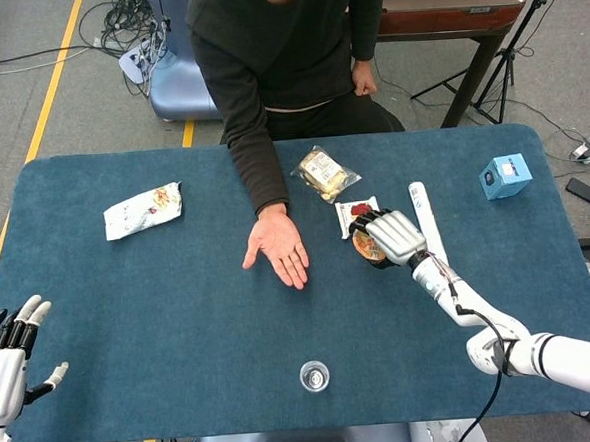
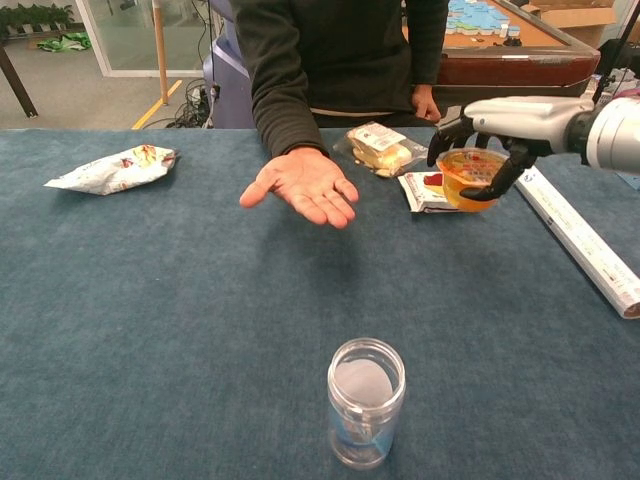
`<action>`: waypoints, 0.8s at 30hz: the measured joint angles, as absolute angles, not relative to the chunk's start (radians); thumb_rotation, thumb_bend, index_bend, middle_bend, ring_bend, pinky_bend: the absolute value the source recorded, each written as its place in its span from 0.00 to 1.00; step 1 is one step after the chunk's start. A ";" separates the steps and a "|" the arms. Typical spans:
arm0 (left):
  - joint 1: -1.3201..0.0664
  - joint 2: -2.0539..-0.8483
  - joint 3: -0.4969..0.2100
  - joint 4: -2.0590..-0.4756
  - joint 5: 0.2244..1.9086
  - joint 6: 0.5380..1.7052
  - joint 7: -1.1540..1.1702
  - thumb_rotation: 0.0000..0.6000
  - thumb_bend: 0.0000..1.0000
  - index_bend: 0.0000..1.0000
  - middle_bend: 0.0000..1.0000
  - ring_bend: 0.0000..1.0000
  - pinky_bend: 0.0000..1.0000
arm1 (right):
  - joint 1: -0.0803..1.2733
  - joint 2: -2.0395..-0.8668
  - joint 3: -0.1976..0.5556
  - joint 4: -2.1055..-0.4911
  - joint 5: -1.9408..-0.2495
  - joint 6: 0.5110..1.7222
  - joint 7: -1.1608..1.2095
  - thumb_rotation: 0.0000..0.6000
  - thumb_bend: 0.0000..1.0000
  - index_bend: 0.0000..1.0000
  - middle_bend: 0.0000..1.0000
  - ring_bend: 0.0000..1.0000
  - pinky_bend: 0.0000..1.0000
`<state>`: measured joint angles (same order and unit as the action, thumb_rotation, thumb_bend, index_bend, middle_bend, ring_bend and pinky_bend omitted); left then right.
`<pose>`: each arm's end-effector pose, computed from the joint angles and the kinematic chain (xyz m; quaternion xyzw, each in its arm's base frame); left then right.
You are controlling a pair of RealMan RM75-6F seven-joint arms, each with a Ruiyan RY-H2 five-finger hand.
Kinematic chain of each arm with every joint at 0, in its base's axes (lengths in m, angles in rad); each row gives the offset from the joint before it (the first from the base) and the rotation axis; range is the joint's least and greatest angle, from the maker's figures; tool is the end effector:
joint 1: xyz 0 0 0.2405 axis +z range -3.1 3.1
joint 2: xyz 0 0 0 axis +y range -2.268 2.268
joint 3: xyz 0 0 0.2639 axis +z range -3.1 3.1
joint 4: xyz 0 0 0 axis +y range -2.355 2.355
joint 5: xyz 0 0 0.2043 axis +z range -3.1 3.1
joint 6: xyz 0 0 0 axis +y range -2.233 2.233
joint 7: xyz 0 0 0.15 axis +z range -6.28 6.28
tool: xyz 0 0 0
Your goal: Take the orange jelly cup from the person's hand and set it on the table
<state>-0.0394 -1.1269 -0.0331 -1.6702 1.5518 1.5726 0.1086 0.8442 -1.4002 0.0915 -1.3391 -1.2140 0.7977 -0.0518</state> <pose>-0.3013 0.1686 0.1673 -0.5946 -0.3571 -0.3931 0.6037 -0.1801 -0.3936 0.0259 0.7787 -0.3667 0.3229 0.3935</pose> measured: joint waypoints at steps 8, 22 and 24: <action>-0.045 -1.130 -0.030 -1.669 1.556 1.561 0.109 1.00 0.21 0.11 0.07 0.09 0.03 | 0.815 -1.464 0.054 -1.253 -1.277 0.777 -0.008 1.00 0.44 0.03 0.04 0.02 0.23; -0.054 -1.138 -0.032 -1.670 1.558 1.552 0.115 1.00 0.21 0.11 0.07 0.09 0.03 | 0.755 -1.352 0.053 -1.401 -1.285 0.856 -0.067 1.00 0.44 0.00 0.00 0.00 0.11; -0.055 -1.138 -0.034 -1.671 1.555 1.550 0.116 1.00 0.21 0.11 0.07 0.09 0.03 | 0.732 -1.311 0.049 -1.445 -1.293 0.896 -0.079 1.00 0.44 0.00 0.00 0.00 0.11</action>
<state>-0.0555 -1.1381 -0.0344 -1.6710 1.5546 1.5503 0.1164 0.7322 -1.3114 0.0495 -1.4448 -1.2929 0.8961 -0.0791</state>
